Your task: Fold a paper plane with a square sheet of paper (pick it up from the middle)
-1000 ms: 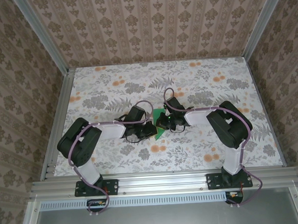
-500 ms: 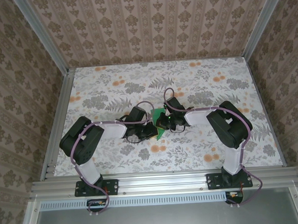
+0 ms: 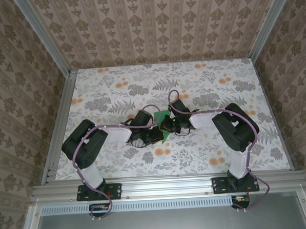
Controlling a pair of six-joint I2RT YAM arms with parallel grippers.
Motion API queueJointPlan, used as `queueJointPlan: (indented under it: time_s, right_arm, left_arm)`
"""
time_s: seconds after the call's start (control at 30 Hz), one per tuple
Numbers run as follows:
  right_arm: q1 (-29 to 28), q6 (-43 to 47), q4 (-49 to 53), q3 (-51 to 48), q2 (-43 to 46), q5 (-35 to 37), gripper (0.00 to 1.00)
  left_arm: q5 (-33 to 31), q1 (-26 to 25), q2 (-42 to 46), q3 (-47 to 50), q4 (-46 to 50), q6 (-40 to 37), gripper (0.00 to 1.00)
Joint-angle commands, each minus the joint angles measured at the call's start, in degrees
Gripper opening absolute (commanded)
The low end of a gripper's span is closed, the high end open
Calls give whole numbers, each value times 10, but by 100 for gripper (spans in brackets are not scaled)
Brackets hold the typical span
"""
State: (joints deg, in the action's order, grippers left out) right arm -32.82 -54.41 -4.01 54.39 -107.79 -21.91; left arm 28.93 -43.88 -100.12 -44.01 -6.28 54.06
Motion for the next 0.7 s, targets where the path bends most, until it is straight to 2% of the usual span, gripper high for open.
queueJointPlan:
  time_s: [0.0,0.67]
  right_arm:
    - [5,-13,26,-22,-25,15,8]
    - [14,-8,24,-19,27,-4,9]
  left_arm:
    - [17,-15,12,7,17,1,11]
    - [-13,-20,0,11,60,3,9]
